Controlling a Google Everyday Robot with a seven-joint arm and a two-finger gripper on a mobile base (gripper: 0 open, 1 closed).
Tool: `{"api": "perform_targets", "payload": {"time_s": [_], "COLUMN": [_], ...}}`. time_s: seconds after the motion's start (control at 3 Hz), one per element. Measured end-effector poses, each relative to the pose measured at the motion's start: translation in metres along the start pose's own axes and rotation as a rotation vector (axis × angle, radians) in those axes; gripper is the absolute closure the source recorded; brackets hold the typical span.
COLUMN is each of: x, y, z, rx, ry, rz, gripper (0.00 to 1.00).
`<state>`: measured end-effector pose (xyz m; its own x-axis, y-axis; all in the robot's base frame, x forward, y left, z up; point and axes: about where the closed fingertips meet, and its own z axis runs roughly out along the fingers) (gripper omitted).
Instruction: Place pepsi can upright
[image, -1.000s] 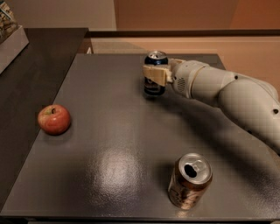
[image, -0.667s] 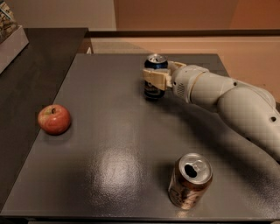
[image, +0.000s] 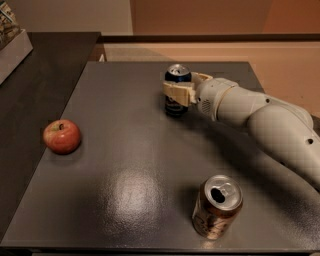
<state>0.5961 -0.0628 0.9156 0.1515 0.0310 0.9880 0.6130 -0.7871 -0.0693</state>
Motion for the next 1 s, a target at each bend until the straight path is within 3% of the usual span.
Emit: {"api": "perform_targets", "payload": {"time_s": [0.33,0.67,1.0], "x": [0.0002,0.0004,0.0005], "y": [-0.0013,-0.0029,-0.0029], "z": [0.0009,0.0018,0.0019], "rx": [0.002,0.005,0.005], "ry": [0.000,0.000,0.000], "rz": [-0.001,-0.002,-0.002], "gripper": [0.13,0.00,0.00]}}
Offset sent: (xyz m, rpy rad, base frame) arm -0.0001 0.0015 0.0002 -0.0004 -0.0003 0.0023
